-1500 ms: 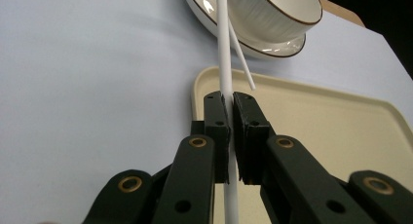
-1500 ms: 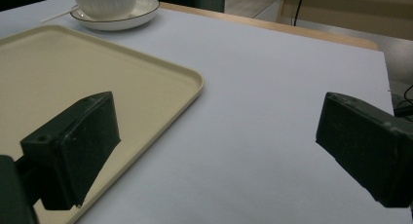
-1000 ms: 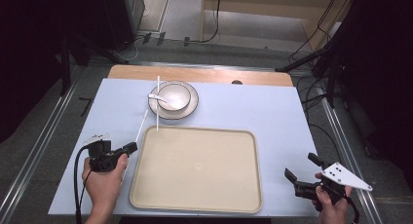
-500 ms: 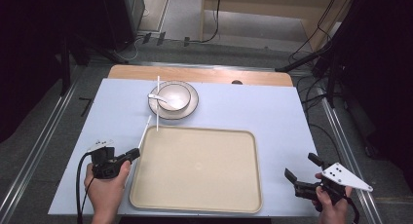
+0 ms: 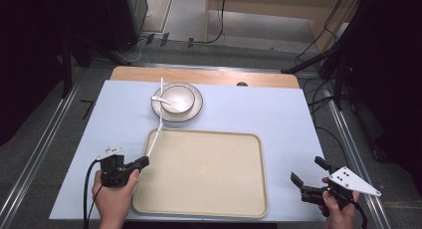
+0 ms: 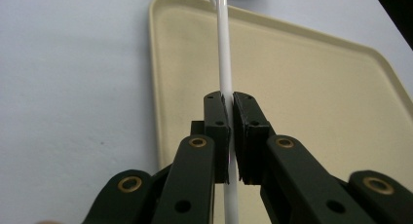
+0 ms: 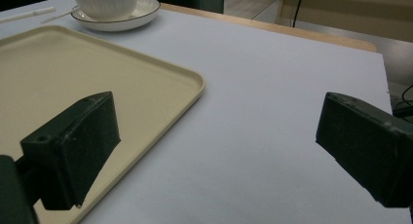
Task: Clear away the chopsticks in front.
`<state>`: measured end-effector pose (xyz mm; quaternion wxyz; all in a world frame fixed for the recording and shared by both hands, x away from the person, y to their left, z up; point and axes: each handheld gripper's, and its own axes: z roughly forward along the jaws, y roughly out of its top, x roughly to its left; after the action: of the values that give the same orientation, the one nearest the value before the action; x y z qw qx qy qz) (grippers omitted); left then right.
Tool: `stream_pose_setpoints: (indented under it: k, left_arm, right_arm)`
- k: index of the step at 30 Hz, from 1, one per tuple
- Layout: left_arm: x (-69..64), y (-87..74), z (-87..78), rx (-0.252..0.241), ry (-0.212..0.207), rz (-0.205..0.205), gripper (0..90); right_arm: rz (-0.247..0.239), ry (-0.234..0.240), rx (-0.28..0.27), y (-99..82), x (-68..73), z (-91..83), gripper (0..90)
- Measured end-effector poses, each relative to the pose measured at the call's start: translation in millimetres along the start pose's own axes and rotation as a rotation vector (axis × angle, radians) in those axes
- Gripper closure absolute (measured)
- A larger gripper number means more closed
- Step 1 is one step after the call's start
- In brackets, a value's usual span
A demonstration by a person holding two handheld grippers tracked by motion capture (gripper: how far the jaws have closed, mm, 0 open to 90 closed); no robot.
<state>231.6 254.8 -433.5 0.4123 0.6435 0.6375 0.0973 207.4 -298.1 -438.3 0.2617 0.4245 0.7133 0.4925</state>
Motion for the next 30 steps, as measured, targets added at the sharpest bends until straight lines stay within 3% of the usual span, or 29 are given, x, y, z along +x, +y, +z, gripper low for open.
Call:
stream_pose_setpoints:
  k: [19, 30]
  left_arm:
    - [-16.3, -10.3, 21.8, 0.046, -0.022, 0.022, 86.2]
    - [-14.8, -12.3, 28.1, 0.08, 0.011, 0.029, 86.1]
  right_arm:
    - [0.0, -0.004, -0.001, -0.2, -0.7, -1.3, 2.3]
    - [0.002, -0.006, 0.002, -0.9, -1.3, -1.7, 2.3]
